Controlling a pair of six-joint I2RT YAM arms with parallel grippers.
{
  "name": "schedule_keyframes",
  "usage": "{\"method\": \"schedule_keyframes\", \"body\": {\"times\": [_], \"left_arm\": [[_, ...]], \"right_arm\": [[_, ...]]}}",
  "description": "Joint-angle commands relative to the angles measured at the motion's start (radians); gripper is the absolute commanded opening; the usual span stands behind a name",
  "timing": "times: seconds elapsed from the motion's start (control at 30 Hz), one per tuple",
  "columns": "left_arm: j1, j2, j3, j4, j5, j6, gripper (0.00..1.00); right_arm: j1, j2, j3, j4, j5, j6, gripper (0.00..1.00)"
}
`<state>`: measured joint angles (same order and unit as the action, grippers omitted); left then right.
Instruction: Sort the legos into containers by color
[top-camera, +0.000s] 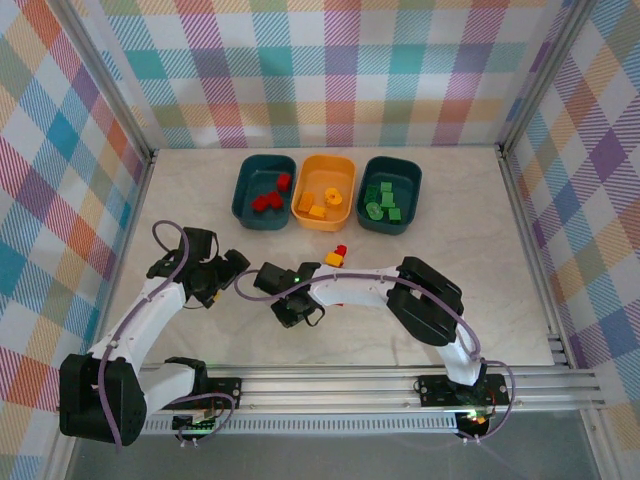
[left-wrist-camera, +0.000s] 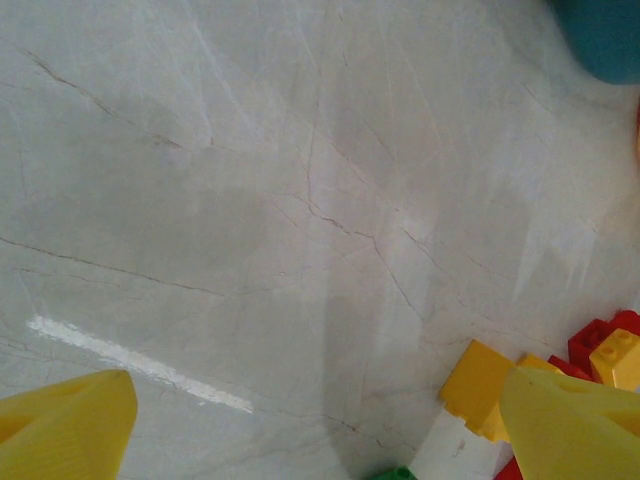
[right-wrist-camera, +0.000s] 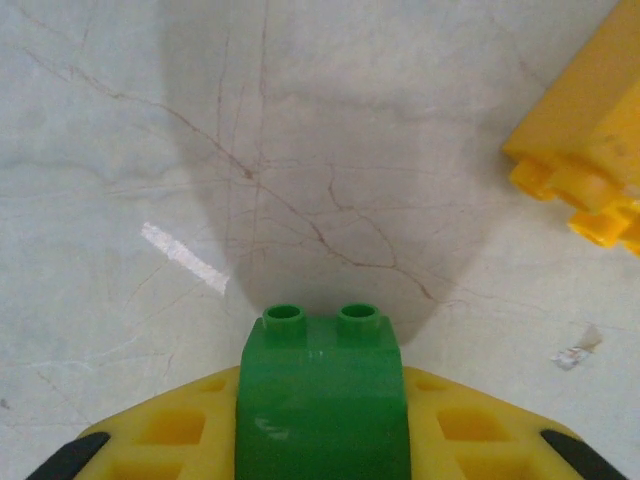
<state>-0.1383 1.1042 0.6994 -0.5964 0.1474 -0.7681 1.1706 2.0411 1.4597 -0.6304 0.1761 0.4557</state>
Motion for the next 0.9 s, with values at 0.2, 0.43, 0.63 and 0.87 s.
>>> {"method": "schedule_keyframes", "body": {"times": [0.2, 0.43, 0.63, 0.87], "left_arm": [[-0.026, -0.018, -0.008, 0.037, 0.127, 0.071, 0.85], [-0.199, 0.035, 0.055, 0.005, 0.062, 0.107, 0.82], [-0.346, 0.205, 0.175, -0.032, 0.0, 0.157, 0.78], [-0.443, 0.327, 0.268, -0.046, -0.064, 0.162, 0.78]], "right_arm": [[-0.286, -0.239, 0.0, -0.032, 0.016, -0.088, 0.19], [-0.681, -0.199, 0.063, -0.004, -0.124, -0.118, 0.17], [-0.849, 0.028, 0.304, -0.089, -0.21, -0.14, 0.18], [-0.903, 0.16, 0.488, -0.164, -0.216, -0.153, 0.48]]}}
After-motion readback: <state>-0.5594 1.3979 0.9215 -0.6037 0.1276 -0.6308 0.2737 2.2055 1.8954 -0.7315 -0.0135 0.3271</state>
